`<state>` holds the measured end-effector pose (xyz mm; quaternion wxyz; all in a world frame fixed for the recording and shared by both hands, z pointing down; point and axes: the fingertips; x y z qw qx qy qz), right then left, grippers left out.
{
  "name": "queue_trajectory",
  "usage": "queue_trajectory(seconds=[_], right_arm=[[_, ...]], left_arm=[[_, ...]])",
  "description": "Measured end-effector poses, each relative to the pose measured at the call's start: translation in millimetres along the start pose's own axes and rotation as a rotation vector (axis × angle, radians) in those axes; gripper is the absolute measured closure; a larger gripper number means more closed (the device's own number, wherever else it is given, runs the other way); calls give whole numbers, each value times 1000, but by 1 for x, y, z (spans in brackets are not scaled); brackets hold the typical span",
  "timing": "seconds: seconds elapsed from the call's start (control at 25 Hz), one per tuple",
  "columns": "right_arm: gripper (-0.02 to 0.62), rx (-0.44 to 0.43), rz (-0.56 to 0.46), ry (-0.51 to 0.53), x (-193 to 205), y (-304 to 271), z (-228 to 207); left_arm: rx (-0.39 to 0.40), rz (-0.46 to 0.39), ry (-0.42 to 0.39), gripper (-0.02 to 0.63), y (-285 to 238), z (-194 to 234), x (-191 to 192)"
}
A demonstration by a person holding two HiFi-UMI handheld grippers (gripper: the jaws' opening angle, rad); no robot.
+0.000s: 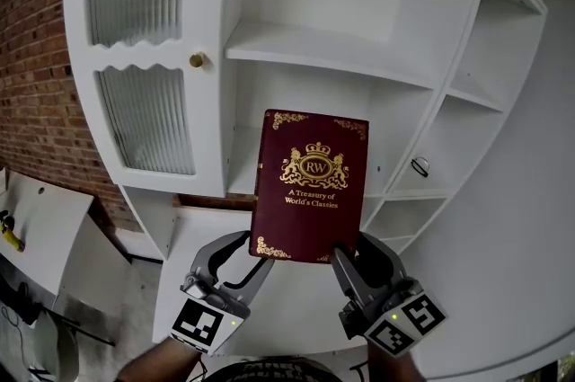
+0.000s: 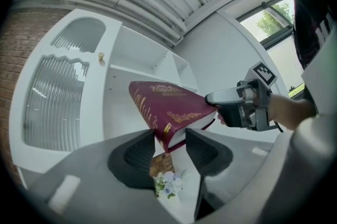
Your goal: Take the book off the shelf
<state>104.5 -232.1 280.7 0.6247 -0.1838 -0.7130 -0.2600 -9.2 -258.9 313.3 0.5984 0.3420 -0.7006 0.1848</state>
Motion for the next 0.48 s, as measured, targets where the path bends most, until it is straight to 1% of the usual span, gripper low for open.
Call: queue_trajectory(seconds=[0.28, 0.48], right_arm=[[430, 8, 12, -19, 9, 0, 7], [430, 8, 12, -32, 15, 0, 7]], left_arm=[[7, 18, 3, 422, 9, 1, 6], [7, 23, -13, 422, 10, 1, 9]])
Point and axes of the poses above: the fingertips, and each gripper's own axes: y backward along the fingers, z to its left, x out of its underside, and after that the axes turned 6 degrees about -x, right-handed
